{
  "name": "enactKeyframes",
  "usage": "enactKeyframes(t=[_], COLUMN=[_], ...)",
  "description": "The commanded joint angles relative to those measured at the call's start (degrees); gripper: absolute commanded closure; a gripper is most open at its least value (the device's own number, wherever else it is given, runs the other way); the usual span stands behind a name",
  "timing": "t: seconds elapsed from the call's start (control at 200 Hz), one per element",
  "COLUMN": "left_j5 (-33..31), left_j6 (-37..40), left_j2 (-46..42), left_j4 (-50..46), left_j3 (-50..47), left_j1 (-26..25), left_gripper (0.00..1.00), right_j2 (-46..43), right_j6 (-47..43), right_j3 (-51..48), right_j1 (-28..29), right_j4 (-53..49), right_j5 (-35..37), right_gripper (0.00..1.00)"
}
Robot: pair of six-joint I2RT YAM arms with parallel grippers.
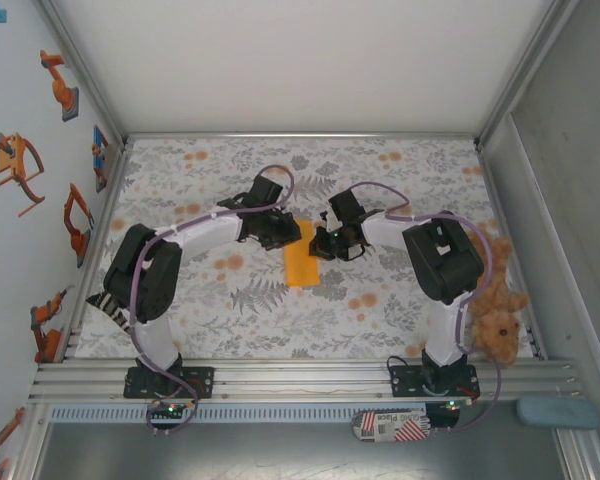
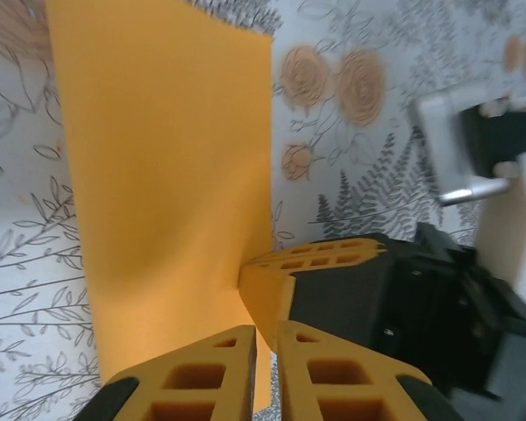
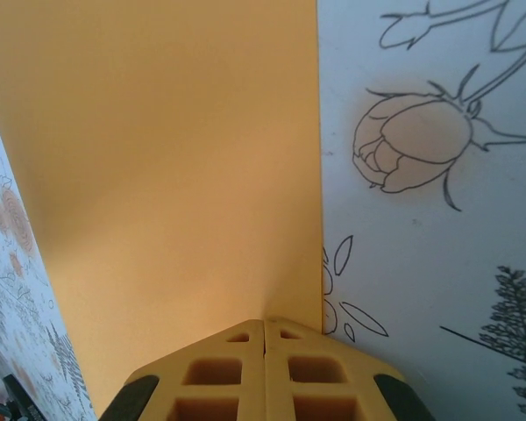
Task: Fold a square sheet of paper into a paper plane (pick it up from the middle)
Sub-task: First fold the square sheet of paper in half at the center of the table.
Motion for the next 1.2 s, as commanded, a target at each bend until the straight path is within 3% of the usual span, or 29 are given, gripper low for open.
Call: enactKeyframes(t=[0.0, 0.341, 0.606, 0.982, 1.197], left_j5=[2.8, 2.8, -0.5, 1.9, 3.4], left_j6=[-2.0, -1.8, 4.8, 10.3, 8.7], left_j2=[1.9, 7.3, 8.3, 2.0, -6.4], left_j4=[1.4, -1.9, -6.4, -4.3, -3.3], left_j3=[-0.6, 1.0, 0.4, -10.8, -9.1], left_j1=[-0.5, -1.3, -0.5, 8.7, 8.9], left_gripper=[0.88, 0.9, 0.9, 0.91, 0.91], right_j2=[7.2, 8.3, 9.7, 11.5, 10.8], right_j6=[-1.7, -2.7, -3.4, -4.2, -4.0], right_j3=[-3.6, -3.5, -2.7, -1.0, -0.6], right_j1=[0.5, 0.4, 0.4, 0.4, 0.4], right_j4=[-7.5, -8.9, -11.8, -16.1, -16.1], right_j5=[8.7, 10.5, 13.2, 16.1, 15.6], right_gripper=[1.0, 1.0, 1.0, 1.0, 1.0])
